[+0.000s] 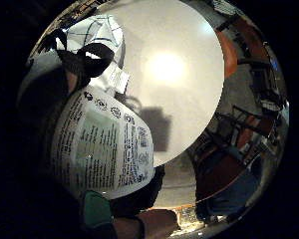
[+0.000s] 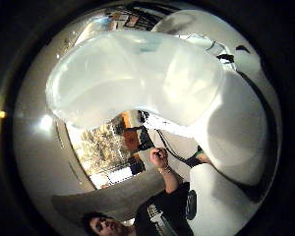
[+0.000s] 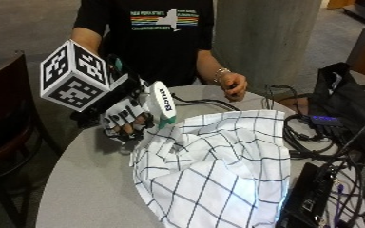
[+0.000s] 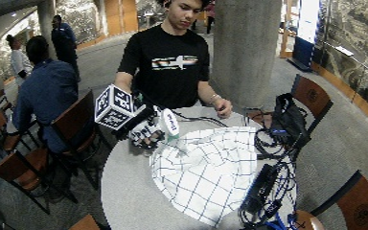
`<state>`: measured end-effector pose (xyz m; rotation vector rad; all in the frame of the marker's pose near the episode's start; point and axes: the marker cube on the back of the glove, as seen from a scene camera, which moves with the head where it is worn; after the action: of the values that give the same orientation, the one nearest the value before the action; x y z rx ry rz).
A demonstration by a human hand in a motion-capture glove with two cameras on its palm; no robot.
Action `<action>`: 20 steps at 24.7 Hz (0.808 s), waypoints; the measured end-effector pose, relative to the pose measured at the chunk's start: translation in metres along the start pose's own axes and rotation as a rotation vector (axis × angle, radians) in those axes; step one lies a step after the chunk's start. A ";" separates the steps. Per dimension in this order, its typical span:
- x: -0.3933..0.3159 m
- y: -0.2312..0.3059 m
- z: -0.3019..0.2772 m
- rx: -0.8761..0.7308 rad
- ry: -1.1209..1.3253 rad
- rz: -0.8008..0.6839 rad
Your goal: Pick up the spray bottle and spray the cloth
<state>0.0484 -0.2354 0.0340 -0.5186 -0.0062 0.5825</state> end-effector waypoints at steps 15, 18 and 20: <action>-0.003 0.010 -0.004 0.065 -0.061 -0.071; -0.013 0.026 -0.005 0.149 -0.141 -0.162; -0.023 0.039 -0.004 0.212 -0.215 -0.240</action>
<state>0.0092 -0.2218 0.0149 -0.2426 -0.2063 0.3958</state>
